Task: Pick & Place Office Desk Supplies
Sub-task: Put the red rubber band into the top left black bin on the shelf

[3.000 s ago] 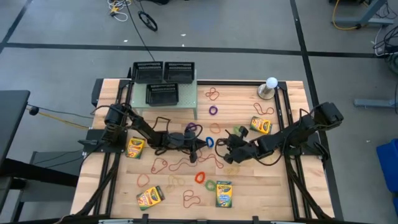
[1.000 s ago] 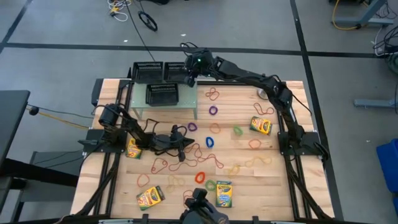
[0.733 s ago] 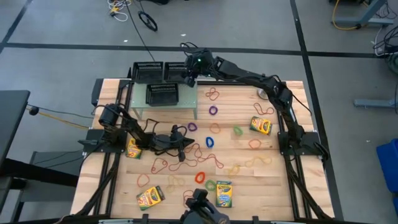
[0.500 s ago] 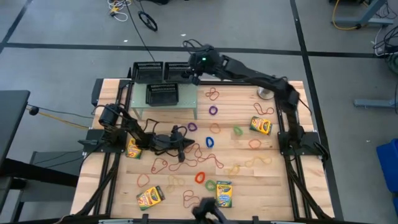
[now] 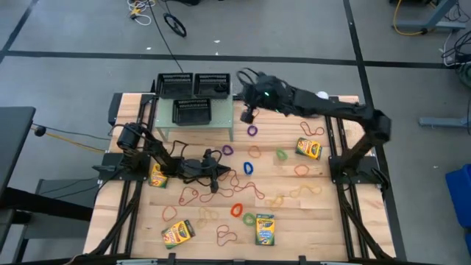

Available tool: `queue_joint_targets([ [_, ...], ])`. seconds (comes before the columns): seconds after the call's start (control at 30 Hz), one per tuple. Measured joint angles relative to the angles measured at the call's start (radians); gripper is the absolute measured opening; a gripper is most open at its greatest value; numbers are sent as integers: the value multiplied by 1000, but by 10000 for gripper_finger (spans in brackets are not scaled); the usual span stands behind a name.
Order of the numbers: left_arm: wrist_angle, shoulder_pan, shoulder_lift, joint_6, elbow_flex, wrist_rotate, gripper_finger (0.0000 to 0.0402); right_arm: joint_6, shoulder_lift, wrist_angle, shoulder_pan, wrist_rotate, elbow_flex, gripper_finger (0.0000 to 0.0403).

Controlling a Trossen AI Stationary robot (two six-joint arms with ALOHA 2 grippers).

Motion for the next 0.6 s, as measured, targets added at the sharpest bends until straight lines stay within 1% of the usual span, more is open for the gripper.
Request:
queue_joint_targets([
  [0.1, 8, 0, 0, 11, 0, -9, 10, 67, -103, 121, 24, 0, -176, 7],
  [0.27, 15, 0, 0, 2, 0, -6, 10, 165, -244, 261, 93, 37, -452, 5],
  [0.43, 0, 1, 0, -51, 21, 108, 10, 299, -355, 420, 182, 47, -704, 4],
  [0.5, -12, 2, 0, -71, 46, 150, 10, 336, -384, 515, 221, 49, -794, 8],
  [0.6, -35, 1, 0, -44, 88, 215, 10, 353, -406, 661, 275, 50, -912, 11],
])
